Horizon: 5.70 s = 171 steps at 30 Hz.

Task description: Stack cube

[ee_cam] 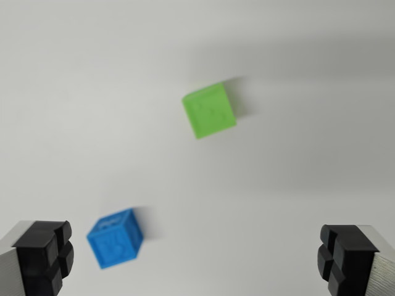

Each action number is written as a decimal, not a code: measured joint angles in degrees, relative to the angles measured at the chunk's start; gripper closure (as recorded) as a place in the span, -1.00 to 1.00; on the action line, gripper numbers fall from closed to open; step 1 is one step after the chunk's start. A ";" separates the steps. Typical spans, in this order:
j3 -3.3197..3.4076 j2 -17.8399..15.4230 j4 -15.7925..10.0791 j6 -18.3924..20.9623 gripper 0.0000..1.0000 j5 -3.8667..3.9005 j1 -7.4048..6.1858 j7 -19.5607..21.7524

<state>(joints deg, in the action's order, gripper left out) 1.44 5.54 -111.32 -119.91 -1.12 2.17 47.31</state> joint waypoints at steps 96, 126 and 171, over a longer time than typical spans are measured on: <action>-0.10 25.03 -3.44 -25.06 -1.00 0.01 0.29 -21.01; -0.25 34.21 -1.05 -31.91 1.00 0.01 0.37 -21.19; -0.25 33.19 -1.33 -31.34 1.00 0.01 0.38 -21.20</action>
<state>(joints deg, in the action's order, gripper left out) 1.18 38.72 -112.65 -151.25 -1.11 2.54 26.11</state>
